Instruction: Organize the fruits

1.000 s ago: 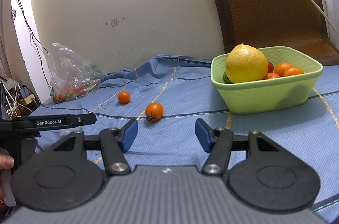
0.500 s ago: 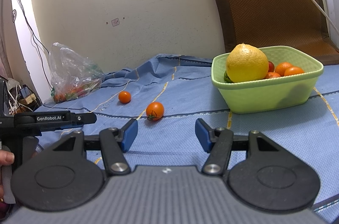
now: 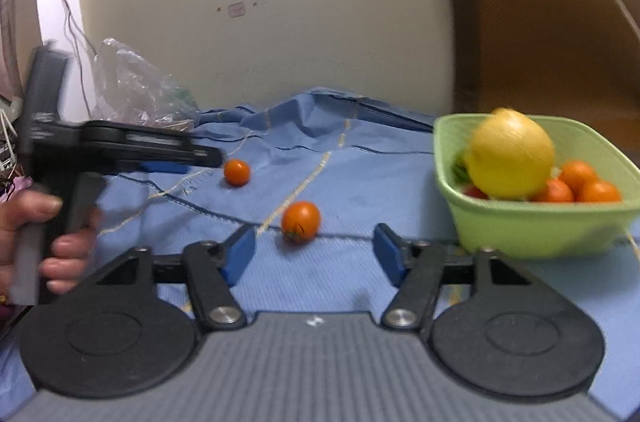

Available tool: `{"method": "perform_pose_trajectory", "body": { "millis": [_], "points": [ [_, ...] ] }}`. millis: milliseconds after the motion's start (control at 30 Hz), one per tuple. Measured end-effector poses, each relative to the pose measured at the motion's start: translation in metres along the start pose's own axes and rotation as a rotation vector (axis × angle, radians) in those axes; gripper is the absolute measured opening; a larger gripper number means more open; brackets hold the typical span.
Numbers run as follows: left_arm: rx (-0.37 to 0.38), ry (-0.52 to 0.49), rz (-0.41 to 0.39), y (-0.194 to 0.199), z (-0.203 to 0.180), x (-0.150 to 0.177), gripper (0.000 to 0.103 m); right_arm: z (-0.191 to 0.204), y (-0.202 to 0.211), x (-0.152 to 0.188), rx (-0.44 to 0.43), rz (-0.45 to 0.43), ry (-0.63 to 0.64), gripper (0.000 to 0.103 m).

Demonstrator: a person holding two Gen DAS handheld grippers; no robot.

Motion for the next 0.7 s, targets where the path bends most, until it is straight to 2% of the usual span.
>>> {"method": "perform_pose_trajectory", "body": {
  "millis": [100,133,167,233,300,333,367,400,567,700],
  "points": [
    [-0.019,-0.016,0.02,-0.019,-0.002,-0.003,0.057,0.005,-0.016,-0.006,-0.006,0.018,0.056,0.071],
    [-0.018,-0.013,0.029,-0.023,-0.002,-0.004,0.055,0.006,-0.021,-0.007,-0.008,0.024,0.075,0.071],
    [-0.014,-0.007,0.04,-0.028,0.0,-0.004,0.046,0.008,-0.026,-0.008,-0.008,0.032,0.093,0.071],
    [0.029,0.024,0.07,-0.031,0.003,-0.001,0.037,0.01,-0.037,-0.009,0.002,0.054,0.115,0.071],
    [0.033,0.027,0.061,-0.027,0.005,0.002,0.037,0.009,-0.049,-0.006,0.009,0.087,0.119,0.069],
    [0.031,0.023,0.058,-0.025,0.004,0.003,0.037,0.008,-0.053,-0.004,0.006,0.11,0.119,0.059],
    [0.036,0.023,0.059,-0.022,0.003,0.005,0.037,0.008,-0.056,-0.003,-0.005,0.133,0.115,0.034],
    [0.048,0.029,0.063,-0.019,0.003,0.006,0.037,0.008,-0.057,-0.002,-0.015,0.141,0.11,0.032],
    [0.118,0.071,0.086,0.007,-0.007,0.025,0.037,0.008,-0.041,0.0,-0.02,0.109,0.101,0.031],
    [0.171,0.079,0.095,0.031,-0.02,0.042,0.037,0.004,-0.012,0.01,-0.017,0.083,0.075,0.031]
  ]
}}
Point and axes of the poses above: each gripper's, at about its wrist camera, not at the fingertips, and y roughly against the way its jaws point, z to its left, x to its underside, the point moved 5 cm from there along -y, roughly the way its jaws point, and after that the axes turned 6 degrees about y, right-handed, at the moved point
